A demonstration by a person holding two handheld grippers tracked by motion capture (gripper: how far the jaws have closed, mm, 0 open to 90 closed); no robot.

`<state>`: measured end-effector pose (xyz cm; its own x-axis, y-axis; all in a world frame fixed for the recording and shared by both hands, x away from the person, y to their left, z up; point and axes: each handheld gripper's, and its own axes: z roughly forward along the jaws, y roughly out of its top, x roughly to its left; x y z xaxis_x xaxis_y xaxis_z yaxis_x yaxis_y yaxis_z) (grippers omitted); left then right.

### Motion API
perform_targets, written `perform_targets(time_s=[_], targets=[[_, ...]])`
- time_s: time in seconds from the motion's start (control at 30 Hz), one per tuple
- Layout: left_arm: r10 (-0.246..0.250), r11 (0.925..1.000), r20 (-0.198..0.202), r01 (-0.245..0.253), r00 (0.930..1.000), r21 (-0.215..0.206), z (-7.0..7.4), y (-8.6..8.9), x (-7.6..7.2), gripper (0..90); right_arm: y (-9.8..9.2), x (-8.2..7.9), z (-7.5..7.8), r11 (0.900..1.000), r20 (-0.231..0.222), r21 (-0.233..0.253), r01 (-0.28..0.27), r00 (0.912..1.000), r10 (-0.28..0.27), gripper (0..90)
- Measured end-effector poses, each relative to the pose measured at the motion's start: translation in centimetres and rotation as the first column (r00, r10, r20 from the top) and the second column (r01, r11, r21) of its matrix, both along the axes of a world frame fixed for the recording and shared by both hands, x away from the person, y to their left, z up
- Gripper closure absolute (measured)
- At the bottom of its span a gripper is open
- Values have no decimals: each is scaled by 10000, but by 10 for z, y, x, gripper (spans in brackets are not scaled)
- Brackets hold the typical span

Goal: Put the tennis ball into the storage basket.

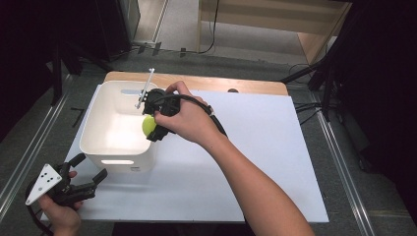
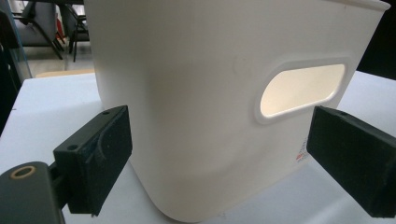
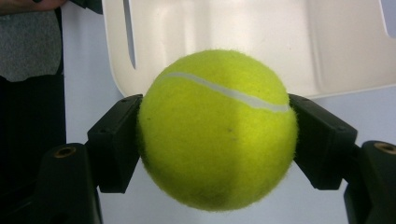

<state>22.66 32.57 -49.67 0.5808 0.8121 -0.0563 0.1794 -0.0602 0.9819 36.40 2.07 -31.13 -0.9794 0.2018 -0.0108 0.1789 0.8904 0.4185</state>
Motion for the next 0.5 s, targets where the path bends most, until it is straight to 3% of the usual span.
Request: perform_targets(time_s=[0.5], targets=[[-44,10000,4,44,10000,-27,0,1,0,74,28,2,-4,9996,163,138,-230,9996,228,239]])
